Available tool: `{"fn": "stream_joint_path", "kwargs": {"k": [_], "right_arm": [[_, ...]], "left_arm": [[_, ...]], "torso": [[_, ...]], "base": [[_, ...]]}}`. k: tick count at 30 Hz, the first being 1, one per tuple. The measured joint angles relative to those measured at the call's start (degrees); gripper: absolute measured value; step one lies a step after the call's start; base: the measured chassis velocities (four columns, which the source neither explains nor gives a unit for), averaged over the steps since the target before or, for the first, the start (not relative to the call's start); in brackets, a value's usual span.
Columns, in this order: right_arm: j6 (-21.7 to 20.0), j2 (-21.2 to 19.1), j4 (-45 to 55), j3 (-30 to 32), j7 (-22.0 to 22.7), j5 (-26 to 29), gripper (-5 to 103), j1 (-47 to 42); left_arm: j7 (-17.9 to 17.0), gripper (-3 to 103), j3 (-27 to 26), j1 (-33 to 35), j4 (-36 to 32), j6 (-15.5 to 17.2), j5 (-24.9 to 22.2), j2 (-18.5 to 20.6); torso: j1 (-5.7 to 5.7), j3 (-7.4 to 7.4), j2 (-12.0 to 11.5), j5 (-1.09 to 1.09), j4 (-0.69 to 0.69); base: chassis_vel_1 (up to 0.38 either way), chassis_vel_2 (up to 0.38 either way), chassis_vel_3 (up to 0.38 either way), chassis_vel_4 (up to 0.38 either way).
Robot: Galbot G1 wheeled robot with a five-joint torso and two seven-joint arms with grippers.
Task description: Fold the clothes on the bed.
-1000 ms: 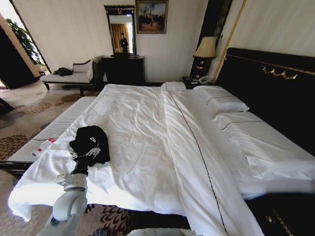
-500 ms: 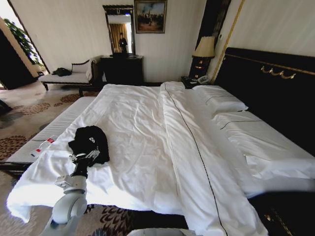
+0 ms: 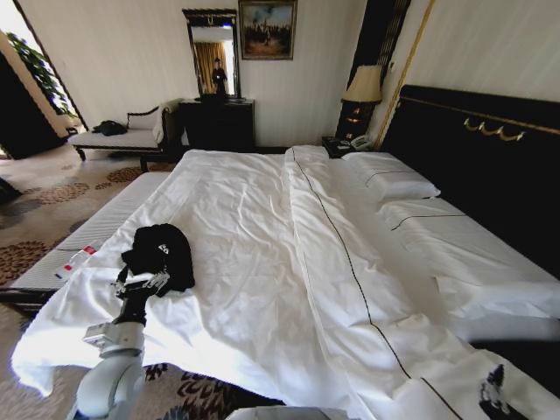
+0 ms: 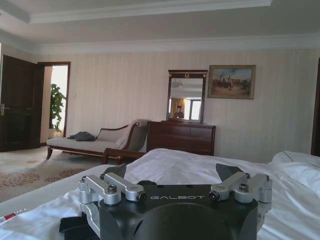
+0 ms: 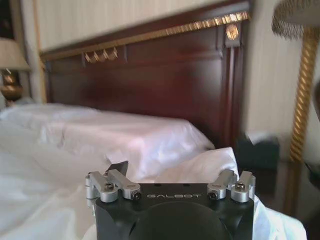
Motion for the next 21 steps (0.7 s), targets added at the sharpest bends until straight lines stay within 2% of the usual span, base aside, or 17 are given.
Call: {"fn": "stream_joint_path", "kwargs": {"k": [1, 2, 3, 4, 5, 7, 8, 10, 15, 16, 21], "right_arm": [[-0.8, 0.0, 0.0, -0.4, 0.7, 1.1, 80, -0.1], [-3.7, 0.0, 0.3, -1.6, 3.3, 5.5, 90, -0.8], [-5.7, 0.0, 1.2, -2.2, 5.0, 8.8, 96, -1.4], [-5.7, 0.0, 1.2, -2.2, 5.0, 8.8, 96, -1.4], [-7.1, 0.0, 2.0, -2.4, 6.1, 11.3, 99, -1.8], [-12.3, 0.0, 4.5, -2.5, 9.5, 20.7, 100, -2.5], [-12.3, 0.0, 4.5, -2.5, 9.5, 20.7, 100, -2.5], [-16.0, 0.0, 6.2, -2.0, 11.7, 25.9, 100, -2.9], [-19.8, -0.2, 8.6, -1.0, 14.3, 26.9, 100, -3.3], [-21.8, -0.3, 11.0, -0.9, 15.9, 27.4, 100, -4.1], [-21.7, -1.1, 15.6, 0.1, 15.5, 25.7, 100, -4.3]], "left_arm": [[0.0, 100, 0.0, 0.1, 0.0, 0.0, 0.0, -0.1], [0.0, 100, 0.0, 0.2, -0.1, 0.0, 0.2, -0.5], [0.0, 100, 0.0, 0.2, 0.0, -0.1, 0.3, -0.7], [0.0, 100, 0.0, 0.2, 0.0, -0.1, 0.3, -0.7], [0.0, 100, 0.0, 0.1, 0.1, -0.1, 0.3, -1.0], [0.0, 100, 0.5, -0.3, 0.4, -0.1, 0.6, -1.8], [0.0, 100, 0.5, -0.3, 0.4, -0.1, 0.6, -1.8], [0.0, 100, 0.9, -0.7, 0.7, -0.1, 0.8, -2.4], [0.0, 100, 1.2, -1.4, 1.5, -0.1, 0.9, -2.7], [0.0, 100, 1.2, -1.8, 1.9, -0.2, 0.8, -2.6], [0.0, 100, 1.1, -2.1, 2.3, -0.2, 0.6, -2.4]], "torso": [[0.00, 0.00, 0.0, 0.00, 0.00], [0.00, 0.00, 0.0, 0.00, -0.01], [0.00, 0.00, 0.0, -0.01, -0.02], [0.00, 0.00, 0.0, -0.01, -0.02], [0.00, 0.00, 0.0, -0.02, -0.02], [0.00, 0.00, 0.0, -0.04, -0.01], [0.00, 0.00, 0.0, -0.04, -0.01], [0.00, 0.00, 0.0, -0.03, -0.01], [0.00, 0.00, 0.0, -0.02, -0.01], [0.00, 0.00, 0.0, -0.02, -0.01], [0.00, 0.00, 0.0, -0.04, -0.02]], "base": [[0.000, 0.000, 0.000, 0.000], [0.000, 0.000, 0.000, 0.000], [0.000, 0.000, 0.000, 0.000], [0.000, 0.000, 0.000, 0.000], [0.000, 0.000, 0.000, 0.000], [0.000, 0.000, 0.000, 0.000], [0.000, 0.000, 0.000, 0.000], [0.000, 0.000, 0.000, 0.000], [0.000, 0.000, 0.000, 0.000], [0.000, 0.000, 0.000, 0.000], [0.000, 0.000, 0.000, 0.000]]}}
